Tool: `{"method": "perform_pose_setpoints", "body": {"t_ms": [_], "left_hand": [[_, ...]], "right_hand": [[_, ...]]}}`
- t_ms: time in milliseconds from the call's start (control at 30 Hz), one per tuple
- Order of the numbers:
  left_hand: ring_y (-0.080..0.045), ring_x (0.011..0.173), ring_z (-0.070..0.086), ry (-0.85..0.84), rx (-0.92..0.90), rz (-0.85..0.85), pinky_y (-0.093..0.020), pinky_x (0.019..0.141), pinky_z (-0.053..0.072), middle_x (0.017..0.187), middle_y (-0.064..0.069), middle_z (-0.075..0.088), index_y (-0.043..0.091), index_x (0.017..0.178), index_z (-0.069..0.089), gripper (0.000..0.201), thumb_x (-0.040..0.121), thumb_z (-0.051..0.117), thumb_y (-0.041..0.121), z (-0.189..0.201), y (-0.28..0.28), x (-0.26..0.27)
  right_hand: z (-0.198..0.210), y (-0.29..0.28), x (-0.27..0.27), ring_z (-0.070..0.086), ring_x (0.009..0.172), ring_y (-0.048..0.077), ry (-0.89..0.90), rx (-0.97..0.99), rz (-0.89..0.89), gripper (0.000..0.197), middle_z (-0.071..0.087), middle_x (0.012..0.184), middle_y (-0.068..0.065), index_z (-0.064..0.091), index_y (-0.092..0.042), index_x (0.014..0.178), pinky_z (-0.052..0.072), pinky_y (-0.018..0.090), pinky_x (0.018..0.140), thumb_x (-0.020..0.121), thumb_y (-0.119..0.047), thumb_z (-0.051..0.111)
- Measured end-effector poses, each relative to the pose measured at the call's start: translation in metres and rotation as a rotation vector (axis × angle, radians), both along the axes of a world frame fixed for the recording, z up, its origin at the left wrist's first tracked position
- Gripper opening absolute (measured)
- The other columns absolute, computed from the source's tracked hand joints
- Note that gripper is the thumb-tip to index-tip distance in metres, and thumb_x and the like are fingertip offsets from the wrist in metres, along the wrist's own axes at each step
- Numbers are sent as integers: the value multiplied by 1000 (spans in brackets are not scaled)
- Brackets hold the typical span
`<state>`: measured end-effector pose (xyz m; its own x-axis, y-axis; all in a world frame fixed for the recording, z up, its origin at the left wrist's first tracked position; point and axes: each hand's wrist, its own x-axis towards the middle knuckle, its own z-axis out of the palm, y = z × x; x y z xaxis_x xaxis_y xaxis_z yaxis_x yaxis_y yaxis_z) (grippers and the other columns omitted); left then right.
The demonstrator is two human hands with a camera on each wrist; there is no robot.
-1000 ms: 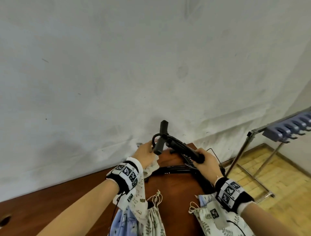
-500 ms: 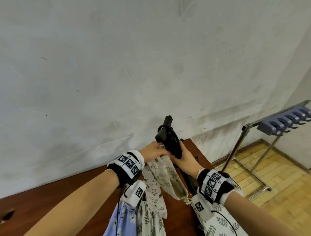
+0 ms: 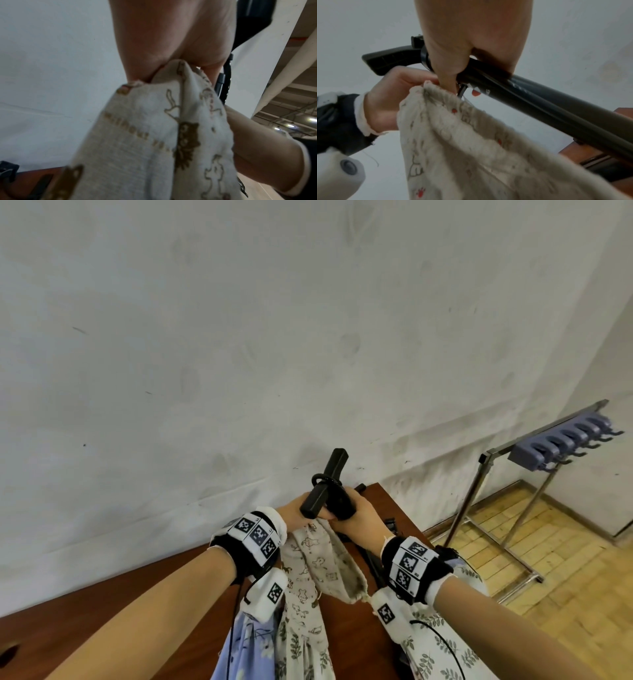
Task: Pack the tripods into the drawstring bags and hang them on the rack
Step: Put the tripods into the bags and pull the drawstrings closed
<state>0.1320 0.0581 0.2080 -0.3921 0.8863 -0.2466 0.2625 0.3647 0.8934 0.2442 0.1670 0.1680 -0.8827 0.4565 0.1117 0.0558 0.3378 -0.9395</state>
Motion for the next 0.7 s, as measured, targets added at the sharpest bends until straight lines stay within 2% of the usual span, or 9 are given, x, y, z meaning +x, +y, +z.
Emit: {"method": "perform_pose_setpoints", "body": {"t_ms": [67, 167, 267, 367, 433, 500, 600, 667, 700], "left_hand": [[-22, 112, 52, 4, 33, -21, -35, 103, 40, 119, -12, 57, 4, 128, 48, 57, 75, 68, 11, 0, -2, 2], [-18, 100, 54, 84, 3, -33, -34, 98, 45, 101, -2, 56, 14, 111, 50, 48, 68, 67, 26, -6, 0, -2], [-12, 88, 51, 153, -34, -95, -18, 80, 44, 87, 3, 52, 15, 97, 48, 27, 80, 69, 12, -2, 0, -2], [-14, 83, 50, 145, -65, -159, -17, 74, 42, 90, -4, 53, 12, 101, 49, 24, 83, 65, 6, 4, -5, -3], [-15, 88, 57, 78, -88, -121, -24, 80, 47, 95, -3, 58, 18, 114, 50, 39, 81, 66, 5, 5, -10, -7], [-21, 85, 58, 145, -158, -100, -31, 80, 48, 91, -6, 60, 17, 120, 48, 44, 81, 64, 6, 4, -16, -12], [-13, 67, 50, 323, -207, -106, -21, 65, 41, 72, 3, 54, 20, 91, 54, 17, 84, 59, 4, -3, -26, -14], [-10, 64, 50, 452, -218, -98, -17, 63, 39, 70, 7, 54, 22, 73, 55, 24, 82, 51, 0, -7, -31, -13], [-12, 66, 51, 512, -253, -104, -17, 63, 40, 73, 6, 55, 21, 68, 57, 29, 80, 46, -3, -10, -33, -13]], "right_hand": [[-2, -2, 0, 62, 95, 7, 36, 16, -72, 39, 67, 103, -1, 60, -22, 108, 46, 14, 80, 78, 0, 72], [-4, -5, 1, 64, 91, 9, 62, 114, -179, 33, 69, 96, -3, 65, -17, 106, 50, 21, 80, 78, -2, 71], [-2, -5, 3, 64, 90, 13, 53, 110, -157, 32, 69, 93, -4, 66, -16, 104, 52, 28, 82, 77, 1, 68], [-4, -3, 5, 67, 87, 14, 32, 41, -159, 24, 71, 91, 0, 67, -16, 100, 55, 34, 80, 78, -9, 72], [-2, 0, 8, 69, 80, 8, 24, -28, -207, 17, 72, 86, -1, 67, -20, 93, 56, 26, 72, 79, -19, 75], [4, 7, 10, 66, 76, 4, -17, -20, -262, 13, 70, 83, -5, 64, -26, 82, 50, 19, 67, 79, -22, 76], [8, 25, 15, 63, 76, 8, -102, -11, -232, 13, 68, 81, -2, 64, -21, 78, 48, 24, 70, 79, -19, 77], [9, 33, 19, 65, 75, 9, -149, -2, -116, 10, 70, 80, 2, 67, -11, 81, 50, 26, 73, 78, -12, 77], [9, 33, 21, 65, 71, 5, -171, -6, -46, 8, 69, 77, -1, 68, -11, 79, 48, 23, 72, 78, -8, 75]]}}
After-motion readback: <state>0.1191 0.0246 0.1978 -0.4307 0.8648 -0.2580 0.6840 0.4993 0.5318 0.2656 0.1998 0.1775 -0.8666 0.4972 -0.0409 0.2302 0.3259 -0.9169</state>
